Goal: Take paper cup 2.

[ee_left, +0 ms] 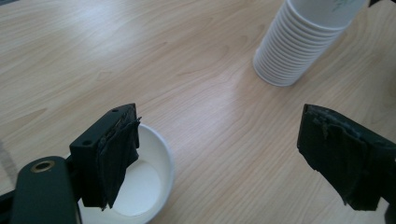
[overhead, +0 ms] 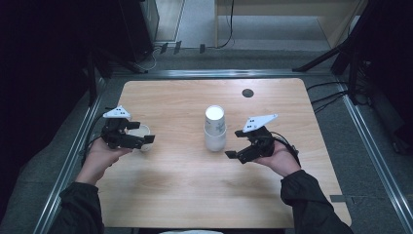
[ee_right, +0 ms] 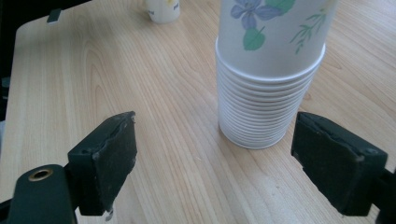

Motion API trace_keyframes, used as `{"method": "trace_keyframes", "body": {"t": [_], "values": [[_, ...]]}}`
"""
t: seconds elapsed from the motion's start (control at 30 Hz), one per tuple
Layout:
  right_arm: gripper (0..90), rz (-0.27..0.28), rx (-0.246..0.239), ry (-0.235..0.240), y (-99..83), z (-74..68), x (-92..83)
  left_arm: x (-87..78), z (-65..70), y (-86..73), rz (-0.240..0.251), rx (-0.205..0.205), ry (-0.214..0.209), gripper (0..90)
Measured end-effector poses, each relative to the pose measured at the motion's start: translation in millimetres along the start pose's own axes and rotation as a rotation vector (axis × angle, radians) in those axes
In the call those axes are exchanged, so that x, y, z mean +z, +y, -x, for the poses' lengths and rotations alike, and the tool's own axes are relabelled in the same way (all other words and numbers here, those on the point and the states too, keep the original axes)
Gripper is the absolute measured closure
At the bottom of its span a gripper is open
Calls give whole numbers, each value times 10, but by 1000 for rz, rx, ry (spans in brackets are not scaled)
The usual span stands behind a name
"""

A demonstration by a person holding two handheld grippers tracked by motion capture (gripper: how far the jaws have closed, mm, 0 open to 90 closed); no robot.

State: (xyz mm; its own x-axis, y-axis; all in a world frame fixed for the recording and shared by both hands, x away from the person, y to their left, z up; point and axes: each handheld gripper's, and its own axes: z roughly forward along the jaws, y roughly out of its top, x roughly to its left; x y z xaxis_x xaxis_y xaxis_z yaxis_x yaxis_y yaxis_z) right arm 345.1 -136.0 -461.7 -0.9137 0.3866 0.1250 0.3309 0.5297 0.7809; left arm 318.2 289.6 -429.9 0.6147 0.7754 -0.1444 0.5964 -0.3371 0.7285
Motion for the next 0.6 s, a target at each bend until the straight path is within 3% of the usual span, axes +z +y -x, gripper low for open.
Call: {"method": "trace_keyframes", "body": {"t": [0.1,0.27,0.43,0.6], "values": [[142,-7,-17,-3,38,25,10,31,120,10,-1,13,-33,130],[142,-15,-35,15,109,32,32,81,276,10,-29,37,-46,133],[142,-6,-40,14,214,82,78,114,460,-8,-25,47,-104,133],[142,-11,-45,10,297,152,120,144,541,-37,-30,49,-129,133]]}}
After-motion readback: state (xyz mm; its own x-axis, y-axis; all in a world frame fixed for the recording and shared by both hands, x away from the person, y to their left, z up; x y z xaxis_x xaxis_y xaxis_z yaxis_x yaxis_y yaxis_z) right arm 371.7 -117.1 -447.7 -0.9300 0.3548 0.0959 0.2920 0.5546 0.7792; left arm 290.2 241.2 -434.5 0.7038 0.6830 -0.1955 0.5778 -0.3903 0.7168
